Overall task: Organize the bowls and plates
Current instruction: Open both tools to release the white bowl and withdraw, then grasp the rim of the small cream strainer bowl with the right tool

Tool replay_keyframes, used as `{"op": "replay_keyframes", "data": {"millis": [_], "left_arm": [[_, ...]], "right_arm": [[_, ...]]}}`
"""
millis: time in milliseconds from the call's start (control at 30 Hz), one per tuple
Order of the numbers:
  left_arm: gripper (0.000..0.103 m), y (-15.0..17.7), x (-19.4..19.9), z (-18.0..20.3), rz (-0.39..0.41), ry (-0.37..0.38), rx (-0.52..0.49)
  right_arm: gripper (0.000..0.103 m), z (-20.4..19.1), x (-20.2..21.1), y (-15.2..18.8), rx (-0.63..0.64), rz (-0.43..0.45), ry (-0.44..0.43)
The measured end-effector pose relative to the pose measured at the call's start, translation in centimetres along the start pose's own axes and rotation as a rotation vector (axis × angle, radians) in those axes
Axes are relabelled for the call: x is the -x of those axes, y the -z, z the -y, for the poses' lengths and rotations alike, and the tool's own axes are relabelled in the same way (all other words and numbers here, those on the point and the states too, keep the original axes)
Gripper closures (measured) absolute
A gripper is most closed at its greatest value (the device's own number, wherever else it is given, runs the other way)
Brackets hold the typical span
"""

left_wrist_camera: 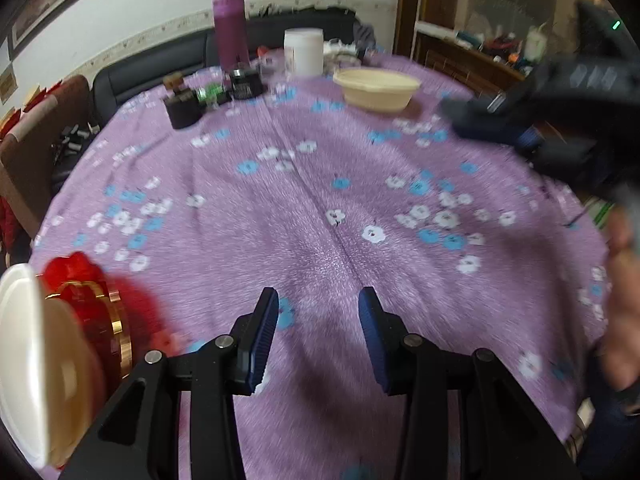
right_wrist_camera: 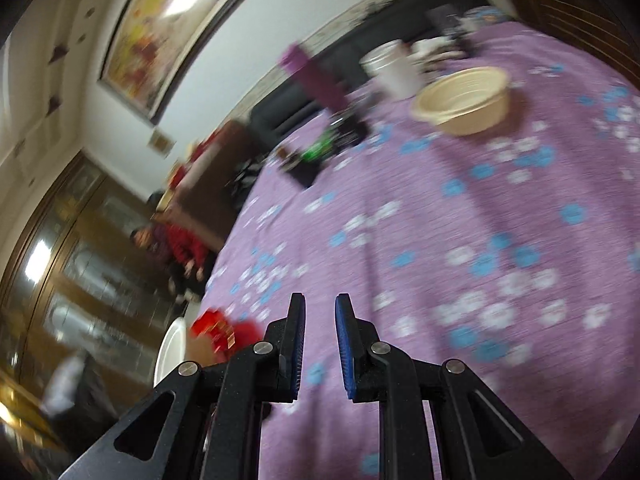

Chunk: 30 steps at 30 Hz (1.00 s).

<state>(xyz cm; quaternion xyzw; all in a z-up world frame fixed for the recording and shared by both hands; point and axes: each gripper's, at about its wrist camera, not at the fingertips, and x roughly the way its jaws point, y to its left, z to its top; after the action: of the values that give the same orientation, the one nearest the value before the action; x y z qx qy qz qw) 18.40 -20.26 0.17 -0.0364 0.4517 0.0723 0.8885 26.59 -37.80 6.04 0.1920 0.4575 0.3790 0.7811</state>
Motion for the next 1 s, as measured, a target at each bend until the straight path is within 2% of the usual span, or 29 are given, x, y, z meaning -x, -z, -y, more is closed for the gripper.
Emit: {"op": "replay_keyframes", "data": {"millis": [100,233,367,500,667,800,900,1000], "left_arm": [[0.063,-0.4,-1.8,-0.1,-0.008,-0.019,0.008],[0.063,-0.4,-2.2,-0.5,-0.010,0.015,0.022],[0.063,-0.4,-2.0,-0.7,-0.003,0.031,0.008],[0.063,-0.5,-2.1,-1.3,-0.012,0.068,0.010],[0.063,-0.5,-2.5,-1.7,-0.025,0.102,0.012],[0.063,-0.6,-2.7,-2.0,-0.028,0.115,0.018],[0.063,-0.6,-2.6,-2.3,-0.025,0.121,0.025],[0.063,-0.6,-2.1,-2.4,-0.014,0.124,0.027]], "right_arm": [[0.086,2.0,0.9,-2.5,-0.051,0.037,0.060],[0.083,4.2,0.5,-6.6,-0.120,0.076,0.129],[0.081,7.3,-2.0,-10.7,-0.216,0.094,0.198],[0.081,9.9,-4.8,-13.4,-0.322,0.085,0.205],[0.081,11.3,-7.1,-15.1,-0.408,0.089,0.239],[0.078,12.1,-8.8,-15.7,-0.430,0.079,0.272],[0.087,11.8,-8.8,-15.6,-0.379,0.077,0.339],[0.094,11.4,-7.9,-15.1,-0.308,0.068,0.353]]}}
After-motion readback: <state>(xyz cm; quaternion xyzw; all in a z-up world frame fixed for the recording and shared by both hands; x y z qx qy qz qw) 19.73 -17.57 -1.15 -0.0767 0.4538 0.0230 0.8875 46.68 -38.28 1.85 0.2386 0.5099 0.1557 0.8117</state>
